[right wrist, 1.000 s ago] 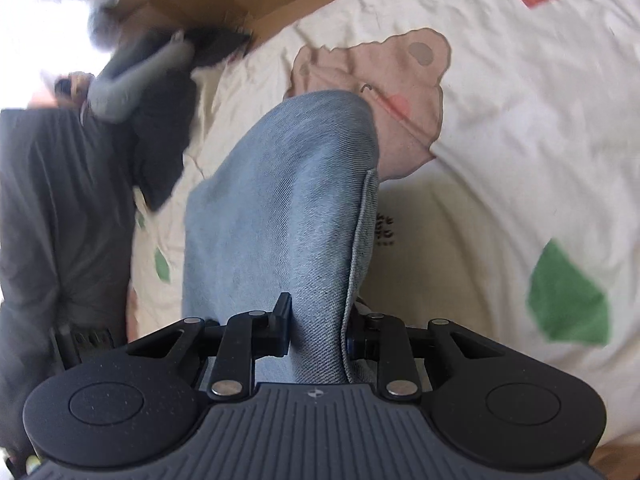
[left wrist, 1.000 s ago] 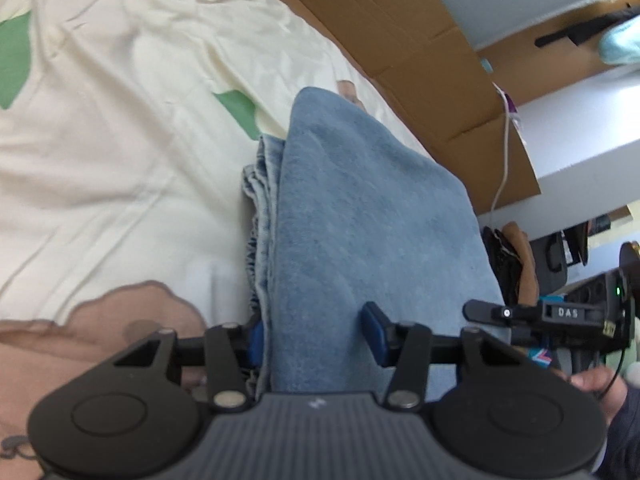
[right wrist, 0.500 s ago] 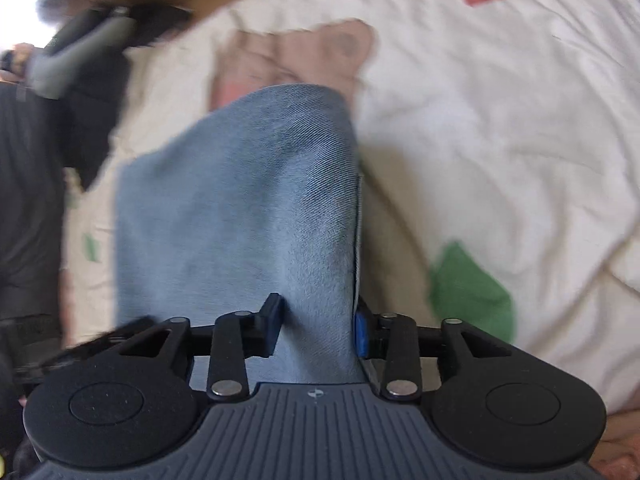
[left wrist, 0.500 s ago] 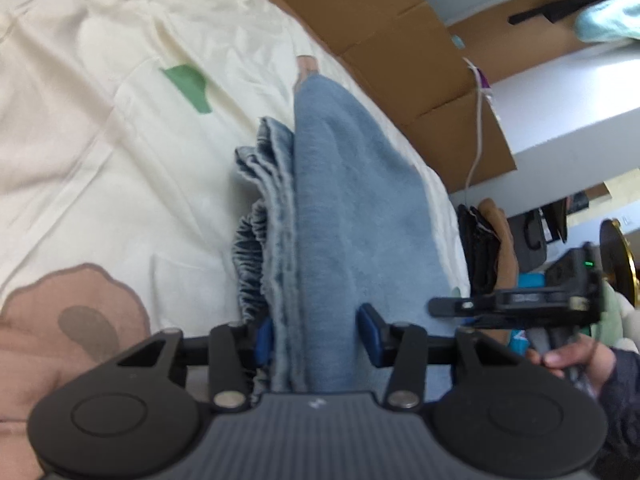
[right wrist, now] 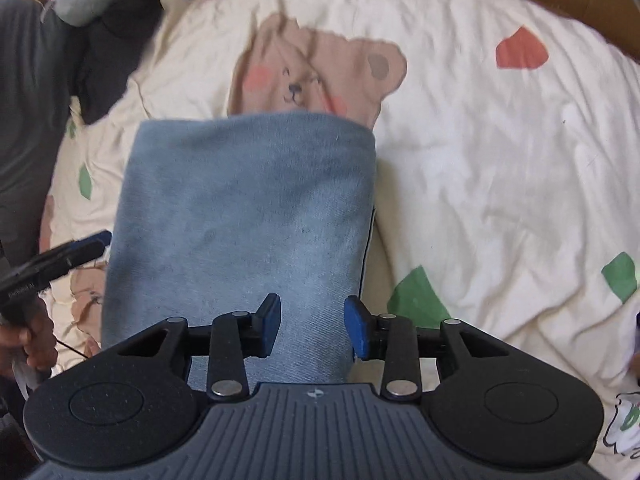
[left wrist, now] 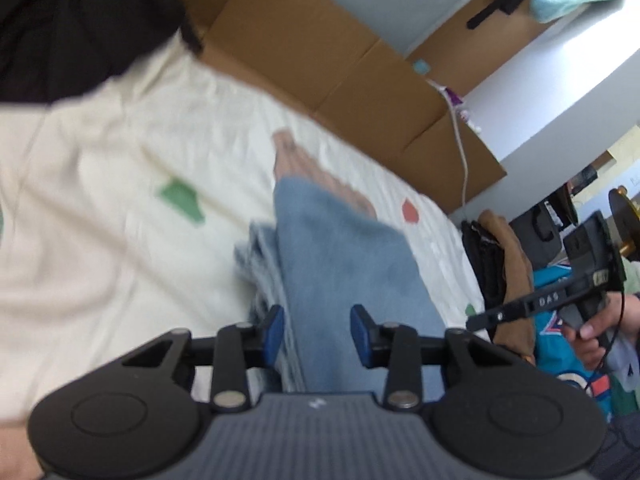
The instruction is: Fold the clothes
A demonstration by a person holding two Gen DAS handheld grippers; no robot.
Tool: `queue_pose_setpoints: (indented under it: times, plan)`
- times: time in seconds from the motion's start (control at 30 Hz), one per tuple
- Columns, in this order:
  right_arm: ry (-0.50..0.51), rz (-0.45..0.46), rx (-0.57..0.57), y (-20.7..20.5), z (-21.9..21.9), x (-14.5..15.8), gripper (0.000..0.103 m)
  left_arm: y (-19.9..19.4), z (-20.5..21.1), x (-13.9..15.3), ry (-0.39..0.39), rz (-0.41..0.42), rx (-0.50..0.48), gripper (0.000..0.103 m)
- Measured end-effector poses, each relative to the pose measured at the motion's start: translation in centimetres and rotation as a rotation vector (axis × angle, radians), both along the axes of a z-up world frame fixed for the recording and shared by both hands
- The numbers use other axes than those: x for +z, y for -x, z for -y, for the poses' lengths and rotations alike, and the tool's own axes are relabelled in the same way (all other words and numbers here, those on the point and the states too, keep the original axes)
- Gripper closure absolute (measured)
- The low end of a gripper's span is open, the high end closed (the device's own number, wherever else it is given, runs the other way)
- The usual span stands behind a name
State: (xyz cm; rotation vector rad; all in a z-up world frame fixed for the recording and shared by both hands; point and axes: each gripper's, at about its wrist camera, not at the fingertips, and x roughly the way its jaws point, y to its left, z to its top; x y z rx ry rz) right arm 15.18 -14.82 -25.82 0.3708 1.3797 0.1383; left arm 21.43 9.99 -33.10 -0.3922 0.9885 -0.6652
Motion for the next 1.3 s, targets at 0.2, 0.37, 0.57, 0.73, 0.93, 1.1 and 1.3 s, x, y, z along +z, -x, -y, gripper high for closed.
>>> queue_pose_setpoints:
  times: [0.2,0.37,0.57,0.73,0.93,1.1,1.3]
  plan:
    - [-0.033,0.172,-0.051,2.1,1.5,-1.8,0.061,-2.3,4.0,2.2,-0.092,0.082,-0.114,0.076]
    - [-0.040,0.317,-0.103,4.3,2.8,-3.9,0.061,-3.8,7.9,1.7,-0.213,0.085,-0.230,0.084]
    - [-0.105,0.463,-0.130,5.1,3.5,-5.7,0.074,-4.6,10.7,0.9,-0.314,0.124,-0.265,0.092]
    - [-0.147,0.495,-0.152,3.8,3.5,-6.9,0.087,-4.9,11.3,0.1,-0.392,0.121,-0.299,0.093]
    - [-0.131,0.502,-0.122,2.8,2.4,-7.5,0.089,-4.4,10.2,-0.5,-0.470,0.124,-0.277,0.101]
    - [-0.069,0.511,-0.055,2.3,1.3,-6.9,0.088,-4.1,8.7,-0.6,-0.510,0.093,-0.246,0.101]
    - [-0.082,0.554,-0.088,0.9,3.1,-5.6,0.089,-4.6,9.1,1.4,-0.488,0.130,-0.262,0.100]
